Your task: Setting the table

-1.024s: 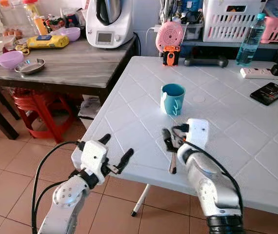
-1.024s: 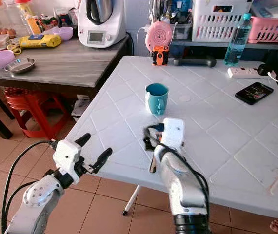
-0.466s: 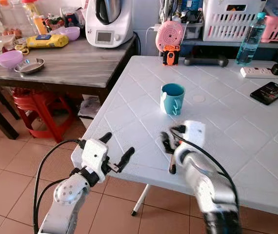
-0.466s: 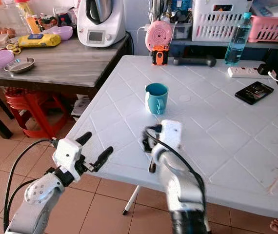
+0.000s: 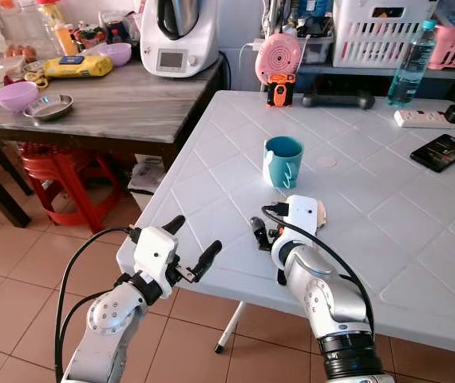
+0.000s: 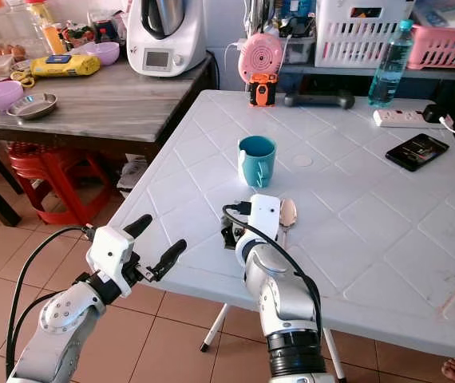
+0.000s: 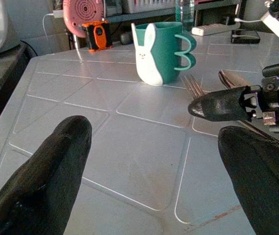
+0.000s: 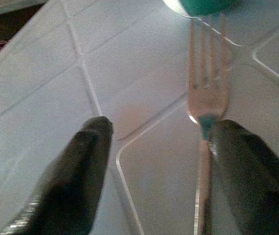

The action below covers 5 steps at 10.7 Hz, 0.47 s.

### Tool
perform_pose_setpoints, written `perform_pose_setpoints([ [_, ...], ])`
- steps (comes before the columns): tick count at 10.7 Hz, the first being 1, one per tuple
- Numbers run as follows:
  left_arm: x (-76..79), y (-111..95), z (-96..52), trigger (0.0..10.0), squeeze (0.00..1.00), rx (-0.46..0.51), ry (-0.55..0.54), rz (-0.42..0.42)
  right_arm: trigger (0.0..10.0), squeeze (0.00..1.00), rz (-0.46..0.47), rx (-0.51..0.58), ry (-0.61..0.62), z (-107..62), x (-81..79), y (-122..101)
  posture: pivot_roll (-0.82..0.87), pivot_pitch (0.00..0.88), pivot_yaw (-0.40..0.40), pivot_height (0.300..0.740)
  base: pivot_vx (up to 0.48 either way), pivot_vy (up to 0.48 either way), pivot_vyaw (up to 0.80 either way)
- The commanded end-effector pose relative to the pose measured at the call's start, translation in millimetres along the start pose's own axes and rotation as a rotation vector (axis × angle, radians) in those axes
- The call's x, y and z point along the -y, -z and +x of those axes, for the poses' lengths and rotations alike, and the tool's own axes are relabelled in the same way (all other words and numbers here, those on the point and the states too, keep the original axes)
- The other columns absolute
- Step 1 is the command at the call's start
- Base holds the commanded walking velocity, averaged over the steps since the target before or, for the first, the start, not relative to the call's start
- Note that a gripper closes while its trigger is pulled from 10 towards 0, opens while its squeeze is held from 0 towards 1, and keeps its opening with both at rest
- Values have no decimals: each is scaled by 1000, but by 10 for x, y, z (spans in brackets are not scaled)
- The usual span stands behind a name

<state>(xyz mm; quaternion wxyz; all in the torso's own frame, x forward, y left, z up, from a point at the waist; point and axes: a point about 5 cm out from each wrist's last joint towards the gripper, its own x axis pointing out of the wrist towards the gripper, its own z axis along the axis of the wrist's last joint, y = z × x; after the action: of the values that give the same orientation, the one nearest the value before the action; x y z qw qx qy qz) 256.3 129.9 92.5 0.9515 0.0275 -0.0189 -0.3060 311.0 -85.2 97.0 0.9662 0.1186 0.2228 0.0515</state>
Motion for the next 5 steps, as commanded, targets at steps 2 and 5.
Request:
perform_pose_setpoints([
  [2, -20, -5, -15, 10000, 0, 2, 7, 8, 0, 0, 2, -87, 48, 8, 97, 145, -22, 0, 64, 740, 0, 0, 0],
  [5, -13, -4, 0, 10000, 0, 0, 23, 2, 0, 0, -9, -124, 97, -23, 234, 222, -28, 0, 67, 740, 0, 0, 0],
])
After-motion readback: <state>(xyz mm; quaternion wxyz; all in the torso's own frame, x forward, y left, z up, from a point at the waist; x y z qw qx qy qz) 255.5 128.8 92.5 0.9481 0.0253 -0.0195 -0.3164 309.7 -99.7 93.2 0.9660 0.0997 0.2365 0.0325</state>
